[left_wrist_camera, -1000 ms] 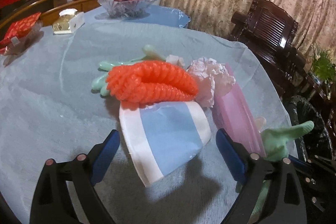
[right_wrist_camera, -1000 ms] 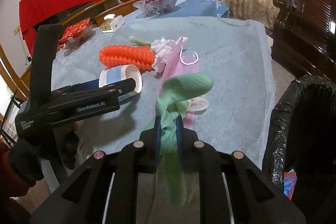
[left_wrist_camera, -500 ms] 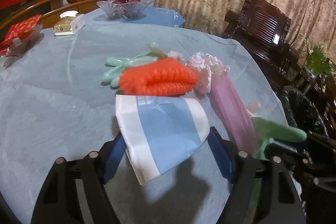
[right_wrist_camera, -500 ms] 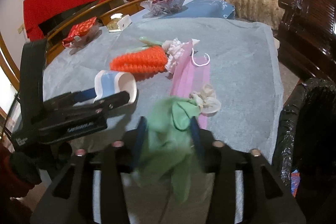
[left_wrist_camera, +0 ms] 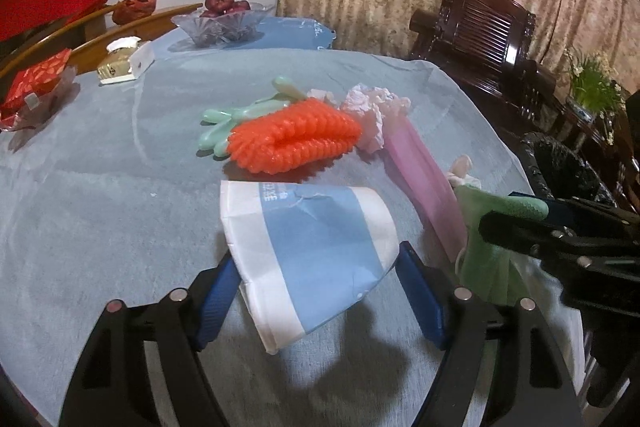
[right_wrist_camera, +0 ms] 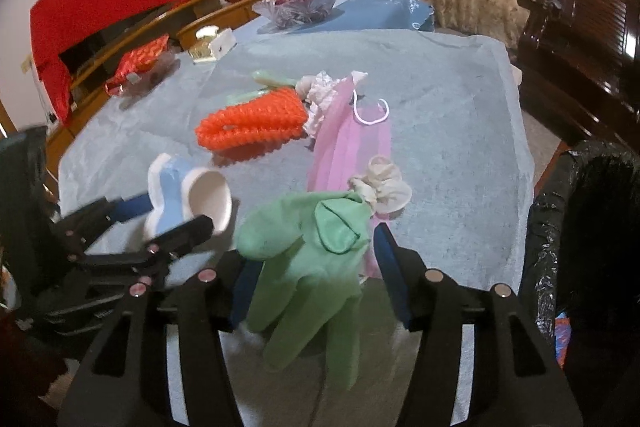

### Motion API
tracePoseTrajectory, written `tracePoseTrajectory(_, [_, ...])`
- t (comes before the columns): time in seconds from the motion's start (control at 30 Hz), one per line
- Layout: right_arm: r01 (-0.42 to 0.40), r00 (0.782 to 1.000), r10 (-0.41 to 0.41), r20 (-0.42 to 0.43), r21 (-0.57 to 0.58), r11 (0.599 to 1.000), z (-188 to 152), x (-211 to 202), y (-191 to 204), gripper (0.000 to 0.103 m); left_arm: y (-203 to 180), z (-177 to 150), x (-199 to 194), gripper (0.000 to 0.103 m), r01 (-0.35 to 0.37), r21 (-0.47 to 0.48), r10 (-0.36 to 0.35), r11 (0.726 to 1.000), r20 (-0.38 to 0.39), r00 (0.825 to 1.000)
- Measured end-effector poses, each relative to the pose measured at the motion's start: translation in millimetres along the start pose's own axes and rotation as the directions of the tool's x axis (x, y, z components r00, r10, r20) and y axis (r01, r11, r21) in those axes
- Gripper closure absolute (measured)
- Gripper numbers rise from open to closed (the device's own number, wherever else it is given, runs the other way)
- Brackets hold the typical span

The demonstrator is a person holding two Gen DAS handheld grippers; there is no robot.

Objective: Collect trash

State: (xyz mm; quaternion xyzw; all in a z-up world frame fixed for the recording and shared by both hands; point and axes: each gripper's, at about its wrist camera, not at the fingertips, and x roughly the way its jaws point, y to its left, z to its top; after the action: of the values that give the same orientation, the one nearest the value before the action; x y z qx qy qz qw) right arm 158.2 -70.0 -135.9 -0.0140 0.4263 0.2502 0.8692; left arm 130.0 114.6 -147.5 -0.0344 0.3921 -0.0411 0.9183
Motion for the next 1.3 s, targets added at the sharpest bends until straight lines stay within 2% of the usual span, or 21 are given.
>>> tracePoseTrajectory(0.07, [-0.001, 1.000, 0.002, -0.012, 0.004, 1.000, -2, 4, -1, 0.052, 0, 1, 0, 0.028, -0.002, 0.002, 0.002, 1.000, 0.005, 1.000])
tracePoseTrajectory(0.13, [-0.016, 1.000, 0.016, -0.022, 0.012, 1.000, -5, 8, -2, 0.062, 0, 1, 0, 0.028, -0.004, 0.002, 0.004, 1.000, 0.009, 1.000])
tracePoseTrajectory(0.23, [-0.062, 0.998, 0.062, -0.007, -0.030, 0.998, -4, 6, 4, 0.095, 1, 2, -2, 0.027, -0.009, 0.002, 0.009, 1.000, 0.016, 1.000])
tracePoseTrajectory(0.33, [-0.055, 0.998, 0.057, 0.019, -0.074, 0.996, 0, -3, 12, 0.097, 3, 3, -4, 0.027, -0.014, -0.001, 0.014, 1.000, 0.024, 1.000])
tracePoseTrajectory(0.47, [-0.061, 0.997, 0.065, 0.047, -0.076, 0.995, 5, -17, 13, 0.098, 1, 5, -9, 0.027, -0.009, -0.002, 0.009, 1.000, 0.038, 0.999])
tracePoseTrajectory(0.57, [-0.059, 0.995, 0.065, 0.071, -0.079, 0.995, 7, -30, 13, 0.103, -2, 7, -15, 0.027, -0.001, 0.001, 0.001, 1.000, 0.049, 0.999])
tracePoseTrajectory(0.7, [-0.051, 0.994, 0.058, 0.088, -0.076, 0.996, 9, -43, 9, 0.103, -10, 9, -22, 0.027, 0.012, 0.013, -0.013, 1.000, 0.064, 0.998])
tracePoseTrajectory(0.83, [-0.050, 0.997, 0.053, 0.048, -0.050, 0.997, 2, -40, 1, 0.099, -15, 7, -24, 0.027, 0.018, 0.018, -0.019, 1.000, 0.060, 0.998])
tracePoseTrajectory(0.87, [-0.049, 0.998, 0.051, 0.041, -0.043, 0.998, -1, -39, 0, 0.097, -15, 6, -24, 0.027, 0.017, 0.019, -0.018, 1.000, 0.059, 0.998])
tracePoseTrajectory(0.97, [-0.056, 0.998, 0.056, 0.011, -0.006, 0.998, -13, -31, -3, 0.078, -16, 2, -24, 0.027, 0.011, 0.023, -0.013, 1.000, 0.052, 0.999])
tracePoseTrajectory(1.07, [-0.057, 0.998, 0.057, -0.010, 0.014, 0.998, -21, -23, -3, 0.071, -14, -3, -23, 0.027, 0.001, 0.025, -0.002, 1.000, 0.043, 0.999])
tracePoseTrajectory(1.1, [-0.056, 0.998, 0.056, -0.014, 0.019, 0.998, -23, -20, -2, 0.064, -13, -6, -23, 0.027, -0.003, 0.024, 0.002, 1.000, 0.039, 0.999])
tracePoseTrajectory(1.3, [-0.047, 0.997, 0.049, -0.057, 0.032, 0.998, -29, 4, 0, 0.062, -9, -11, -21, 0.027, -0.013, 0.018, 0.012, 1.000, 0.027, 1.000])
